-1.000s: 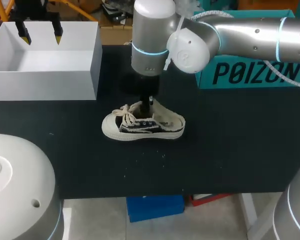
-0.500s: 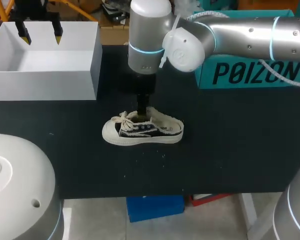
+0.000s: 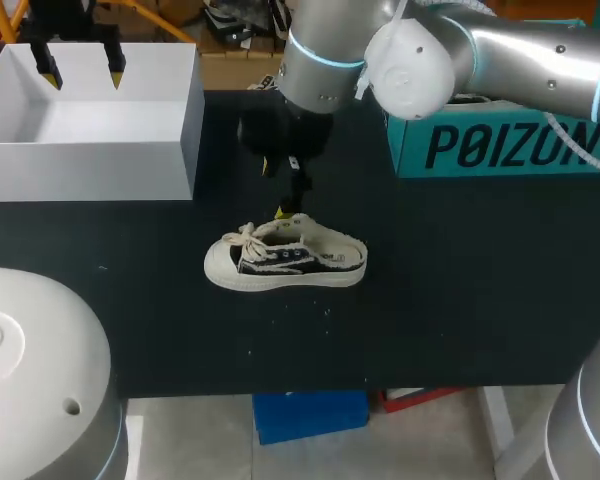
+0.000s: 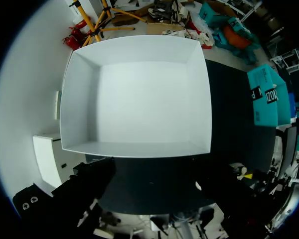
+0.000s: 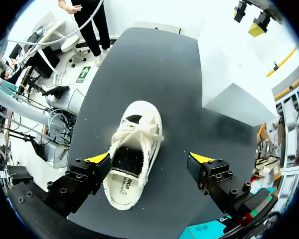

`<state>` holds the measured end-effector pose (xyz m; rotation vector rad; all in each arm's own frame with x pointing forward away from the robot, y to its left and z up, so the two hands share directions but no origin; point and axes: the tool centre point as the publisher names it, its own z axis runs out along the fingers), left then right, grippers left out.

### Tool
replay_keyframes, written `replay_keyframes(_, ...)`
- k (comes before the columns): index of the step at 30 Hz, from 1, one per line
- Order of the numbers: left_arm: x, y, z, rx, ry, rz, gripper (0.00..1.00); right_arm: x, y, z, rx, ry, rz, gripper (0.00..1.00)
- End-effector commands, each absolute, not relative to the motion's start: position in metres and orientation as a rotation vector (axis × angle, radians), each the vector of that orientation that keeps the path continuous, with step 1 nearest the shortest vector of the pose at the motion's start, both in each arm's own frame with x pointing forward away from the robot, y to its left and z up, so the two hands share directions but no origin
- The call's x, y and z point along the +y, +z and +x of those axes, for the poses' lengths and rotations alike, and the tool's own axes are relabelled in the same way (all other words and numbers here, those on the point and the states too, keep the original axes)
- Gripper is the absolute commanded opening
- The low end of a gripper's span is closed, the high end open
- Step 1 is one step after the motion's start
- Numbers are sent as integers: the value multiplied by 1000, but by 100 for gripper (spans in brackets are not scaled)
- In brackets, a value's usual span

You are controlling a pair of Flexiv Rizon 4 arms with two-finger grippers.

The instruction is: Take the shoe out of the shoebox, open the shoe tongue, remove and reinsert the insole, then place the shoe into the shoebox

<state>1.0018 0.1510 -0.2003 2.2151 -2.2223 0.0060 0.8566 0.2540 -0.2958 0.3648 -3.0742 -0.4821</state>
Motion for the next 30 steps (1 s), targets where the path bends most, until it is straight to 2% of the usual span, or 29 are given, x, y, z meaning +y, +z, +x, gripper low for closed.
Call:
replay_keyframes(1, 150, -200, 1001, -2221, 1, 2218, 100, 232, -291, 850, -2981, -777, 411, 100)
replay_keyframes(20, 150, -200, 1001, -2221, 1, 2218, 100, 228, -295, 845, -2952, -843, 403, 100)
replay_keyframes(30, 150, -200, 1001, -2221, 1, 2218, 100, 199, -308, 823, -2957, -946, 291, 100)
